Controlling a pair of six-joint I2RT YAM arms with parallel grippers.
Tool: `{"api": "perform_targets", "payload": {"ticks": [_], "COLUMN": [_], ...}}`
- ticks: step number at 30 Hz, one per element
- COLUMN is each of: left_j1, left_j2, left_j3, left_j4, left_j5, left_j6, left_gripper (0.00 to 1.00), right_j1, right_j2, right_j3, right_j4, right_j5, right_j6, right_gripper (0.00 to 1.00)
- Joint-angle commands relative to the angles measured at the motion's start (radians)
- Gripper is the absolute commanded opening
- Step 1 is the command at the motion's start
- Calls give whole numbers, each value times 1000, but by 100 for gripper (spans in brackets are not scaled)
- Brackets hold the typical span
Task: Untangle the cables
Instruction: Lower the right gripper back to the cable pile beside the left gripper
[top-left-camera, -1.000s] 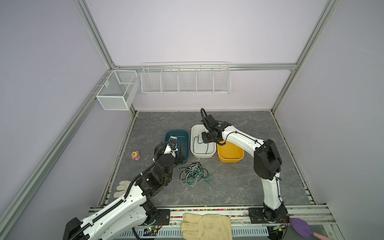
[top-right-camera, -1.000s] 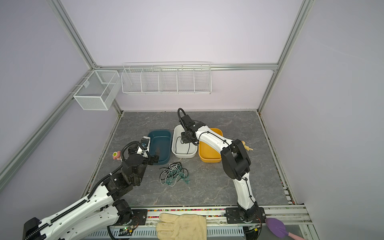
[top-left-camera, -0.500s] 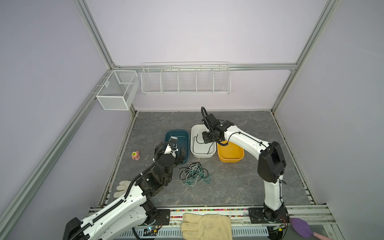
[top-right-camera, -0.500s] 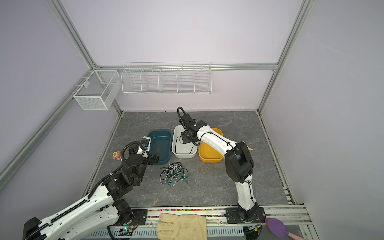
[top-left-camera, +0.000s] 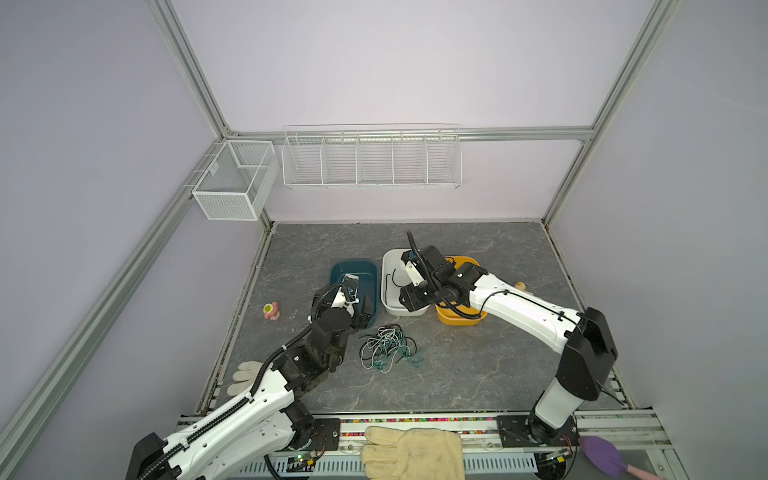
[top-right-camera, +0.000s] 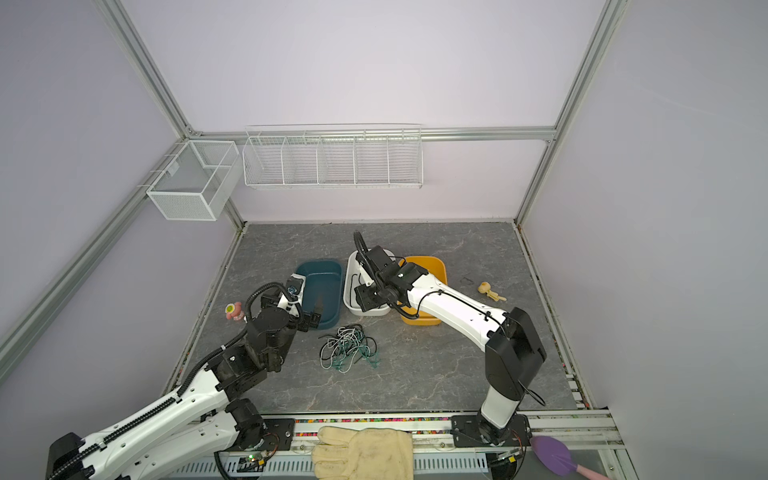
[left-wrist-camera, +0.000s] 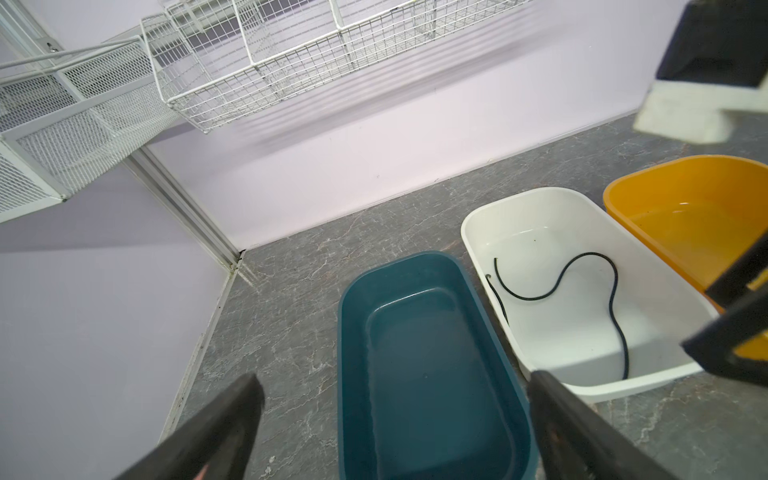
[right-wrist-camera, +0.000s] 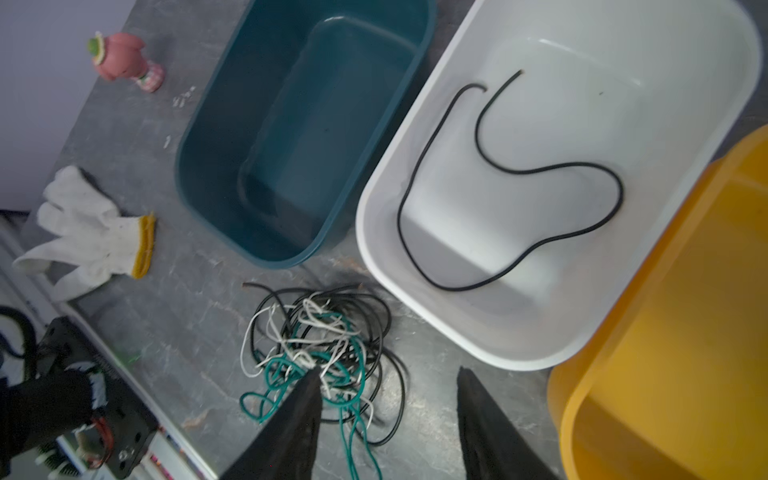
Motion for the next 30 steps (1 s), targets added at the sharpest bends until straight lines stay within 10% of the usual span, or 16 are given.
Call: {"api": "perform_targets", "payload": {"ticks": [1,30], "left_j1": [-3,-5], "left_j2": [6,19], "left_j3": [8,9], "left_j4": [-25,-44], "left_j5": [27,47], "left_j6": [5,7], "left_gripper": [99,99], "right_j1": [27,115], "right_j2": [-41,143], "right_j3": [-79,-133], "right_j4": [93,149], "right_j5": [-137,-83], "right_j6": [6,132], "right_gripper": [54,26]}}
